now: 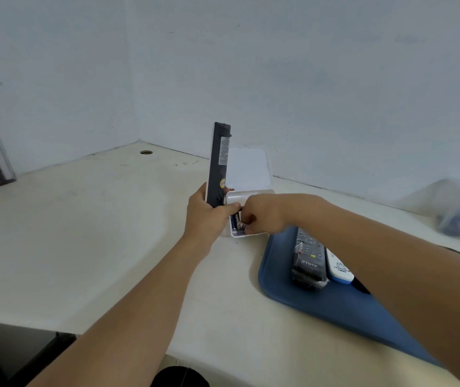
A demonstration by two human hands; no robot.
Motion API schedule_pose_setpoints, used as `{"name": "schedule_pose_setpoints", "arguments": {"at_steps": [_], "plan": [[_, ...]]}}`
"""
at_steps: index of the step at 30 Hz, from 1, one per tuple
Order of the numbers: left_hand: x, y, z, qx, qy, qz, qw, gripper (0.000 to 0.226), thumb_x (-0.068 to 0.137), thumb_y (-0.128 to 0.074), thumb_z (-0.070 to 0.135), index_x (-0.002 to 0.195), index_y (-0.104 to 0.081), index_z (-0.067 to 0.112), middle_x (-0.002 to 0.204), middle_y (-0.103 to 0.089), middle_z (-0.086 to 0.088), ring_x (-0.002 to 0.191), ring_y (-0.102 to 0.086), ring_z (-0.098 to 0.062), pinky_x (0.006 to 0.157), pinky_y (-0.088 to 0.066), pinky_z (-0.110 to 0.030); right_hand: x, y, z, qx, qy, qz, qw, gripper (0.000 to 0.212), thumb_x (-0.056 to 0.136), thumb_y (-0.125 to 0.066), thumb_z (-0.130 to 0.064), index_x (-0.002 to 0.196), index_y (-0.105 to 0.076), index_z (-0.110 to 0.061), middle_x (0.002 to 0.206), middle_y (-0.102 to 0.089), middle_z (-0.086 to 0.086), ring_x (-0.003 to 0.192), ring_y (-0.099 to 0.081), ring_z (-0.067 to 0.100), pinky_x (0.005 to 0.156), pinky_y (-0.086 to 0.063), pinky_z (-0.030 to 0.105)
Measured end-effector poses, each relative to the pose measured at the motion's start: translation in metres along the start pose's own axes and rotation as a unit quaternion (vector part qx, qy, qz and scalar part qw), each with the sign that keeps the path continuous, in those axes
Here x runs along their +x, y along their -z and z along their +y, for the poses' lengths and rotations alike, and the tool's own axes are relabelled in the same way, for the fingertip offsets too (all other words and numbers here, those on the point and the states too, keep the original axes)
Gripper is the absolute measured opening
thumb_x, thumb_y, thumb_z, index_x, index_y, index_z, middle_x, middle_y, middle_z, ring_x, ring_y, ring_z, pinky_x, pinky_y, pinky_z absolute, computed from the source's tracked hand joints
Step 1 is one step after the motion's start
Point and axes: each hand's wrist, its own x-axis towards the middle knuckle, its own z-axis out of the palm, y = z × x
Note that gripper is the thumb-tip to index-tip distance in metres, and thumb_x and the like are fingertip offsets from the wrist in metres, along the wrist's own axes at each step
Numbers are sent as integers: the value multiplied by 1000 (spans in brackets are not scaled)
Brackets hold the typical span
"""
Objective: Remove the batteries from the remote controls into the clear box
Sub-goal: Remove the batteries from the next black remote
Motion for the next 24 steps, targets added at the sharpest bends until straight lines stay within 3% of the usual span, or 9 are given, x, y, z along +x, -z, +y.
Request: {"name": "schedule_pose_setpoints", "arguments": {"at_steps": [3, 5, 9, 11, 14, 17, 21, 24], "plan": [[2, 0, -2, 1, -3, 2, 1000, 37, 71, -80, -5, 87, -69, 27, 74, -73, 14, 67, -68, -5, 59, -50, -20, 1, 0, 1, -27, 13, -7, 1000, 20, 100, -49, -21, 88, -59, -8, 83, -57, 7, 73, -52, 23, 64, -40, 30], [3, 0, -3, -2, -2, 3, 1000, 37, 73, -80, -4, 89, -69, 27, 74, -73, 15, 66, -67, -4, 57, -49, -17, -2, 1, 5, -4, 31, 22, 999, 21, 99, -52, -22, 89, -63, -6, 84, -60, 8, 73, -52, 20, 67, -40, 30], [5, -2, -4, 1, -3, 16, 1000, 33, 75, -83, 2, 89, -68, 28, 71, -71, 18, 62, -66, -1, 55, -49, -17, -20, 1, 29, 209, 30, 190, 959, 15, 96, -62, -16, 83, -69, -13, 68, -69, -8, 46, -55, 5, 52, -44, 17], [6, -2, -4, 7, -2, 23, 1000, 31, 74, -85, 5, 89, -68, 26, 72, -72, 15, 61, -67, -1, 54, -50, -17, -30, -6, 39, 317, 26, 237, 918, 14, 95, -63, -12, 82, -70, -12, 65, -71, -9, 45, -55, 6, 47, -42, 15], [7, -2, -7, 28, 6, 48, 998, 29, 74, -86, 10, 88, -67, 26, 78, -70, 9, 61, -65, -3, 59, -53, -24, -40, -25, 45, 484, 14, 250, 839, 10, 97, -62, -9, 96, -72, -6, 77, -74, 3, 52, -52, 10, 46, -41, 20], [8, -2, -11, 36, 26, 75, 996, 29, 73, -88, 14, 88, -66, 25, 82, -66, 9, 62, -61, -8, 67, -58, -31, -46, -39, 48, 597, -5, 223, 770, 15, 99, -59, -9, 108, -72, -8, 81, -71, 4, 54, -51, 9, 47, -40, 18], [9, -1, -11, 58, 47, 80, 994, 29, 73, -88, 14, 88, -66, 24, 85, -67, 8, 66, -61, -10, 73, -58, -36, -57, -47, 44, 746, -31, 192, 637, 14, 100, -57, -9, 101, -69, -3, 81, -70, 6, 55, -52, 9, 46, -42, 17], [4, 1, -4, 96, 19, 91, 991, 31, 72, -92, 28, 89, -66, 26, 86, -68, 7, 65, -61, -2, 60, -52, -19, -70, -53, 42, 802, -37, 187, 567, 17, 101, -55, -10, 108, -65, 2, 78, -69, 6, 57, -53, 8, 46, -45, 16]]}}
